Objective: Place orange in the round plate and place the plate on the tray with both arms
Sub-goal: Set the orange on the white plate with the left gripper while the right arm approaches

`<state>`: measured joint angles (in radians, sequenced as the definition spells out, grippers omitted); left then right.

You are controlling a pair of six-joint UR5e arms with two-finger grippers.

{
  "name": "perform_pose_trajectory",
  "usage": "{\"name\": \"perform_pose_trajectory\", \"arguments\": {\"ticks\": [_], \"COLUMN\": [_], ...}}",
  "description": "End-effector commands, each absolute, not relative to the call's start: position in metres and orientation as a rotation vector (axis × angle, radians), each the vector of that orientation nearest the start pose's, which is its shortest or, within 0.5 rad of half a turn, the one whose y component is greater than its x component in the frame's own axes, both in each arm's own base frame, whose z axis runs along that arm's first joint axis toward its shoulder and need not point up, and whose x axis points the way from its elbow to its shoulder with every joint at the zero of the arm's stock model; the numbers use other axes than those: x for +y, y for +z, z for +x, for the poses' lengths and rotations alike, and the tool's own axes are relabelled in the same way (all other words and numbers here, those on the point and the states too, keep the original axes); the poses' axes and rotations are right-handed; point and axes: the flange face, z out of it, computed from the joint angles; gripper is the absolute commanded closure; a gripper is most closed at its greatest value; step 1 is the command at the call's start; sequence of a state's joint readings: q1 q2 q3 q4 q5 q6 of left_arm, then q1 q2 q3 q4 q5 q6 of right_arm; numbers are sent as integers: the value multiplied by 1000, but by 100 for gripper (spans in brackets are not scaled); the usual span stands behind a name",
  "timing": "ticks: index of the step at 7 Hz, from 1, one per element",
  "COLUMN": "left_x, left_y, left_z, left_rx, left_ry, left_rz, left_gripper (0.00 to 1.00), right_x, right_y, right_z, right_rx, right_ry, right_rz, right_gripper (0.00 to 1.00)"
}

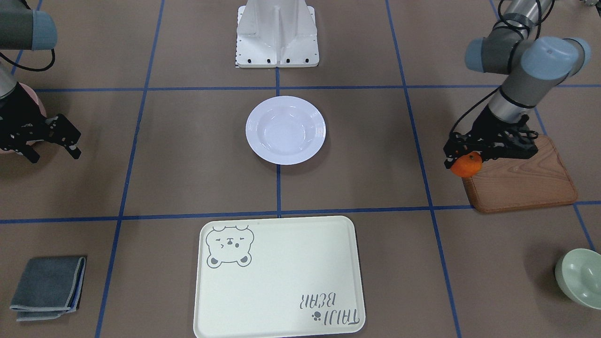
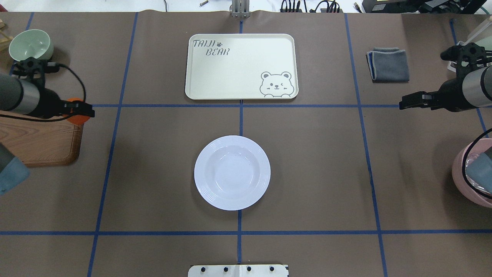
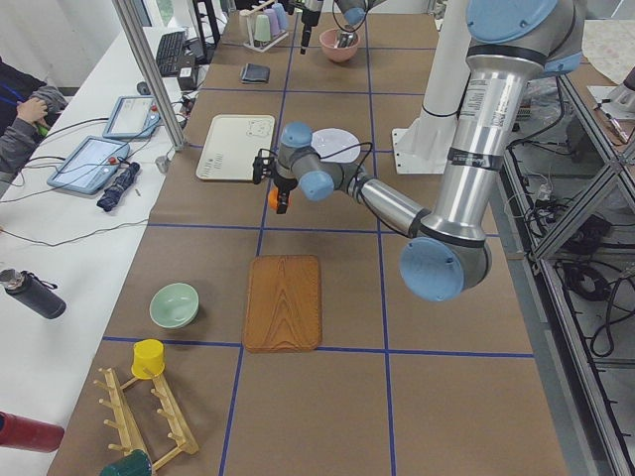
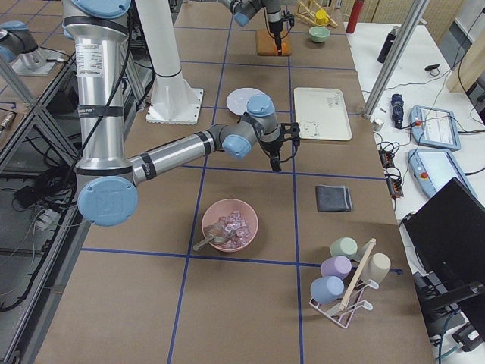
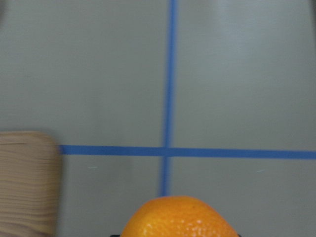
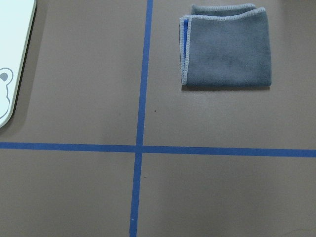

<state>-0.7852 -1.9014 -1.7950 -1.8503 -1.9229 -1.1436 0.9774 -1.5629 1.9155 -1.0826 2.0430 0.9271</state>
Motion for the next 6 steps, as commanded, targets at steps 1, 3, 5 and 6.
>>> {"name": "perform_pose_trajectory", "arguments": {"ticks": [1,3,5,6], "left_x": [-452,-375,-340,-341], "left_y": [220,177,176,179], "left_z": [468,570,632,644], "left_rx": [813,827,794,808], "left_ry": [-255,-260,-250,-245], "left_rz": [120,99,84,91], "left_gripper": [100,100,100,100], "right_x": [-462,-448,-410,-397], "right_y": [427,402,366,356], "right_z": [-220,-261,-315,-340], "right_rx": [-943,-1008,-1073,-1085], "right_ry": [168,315,521,548], "right_rz": [306,285,258,275], "right_gripper": [0,1,2,2]}}
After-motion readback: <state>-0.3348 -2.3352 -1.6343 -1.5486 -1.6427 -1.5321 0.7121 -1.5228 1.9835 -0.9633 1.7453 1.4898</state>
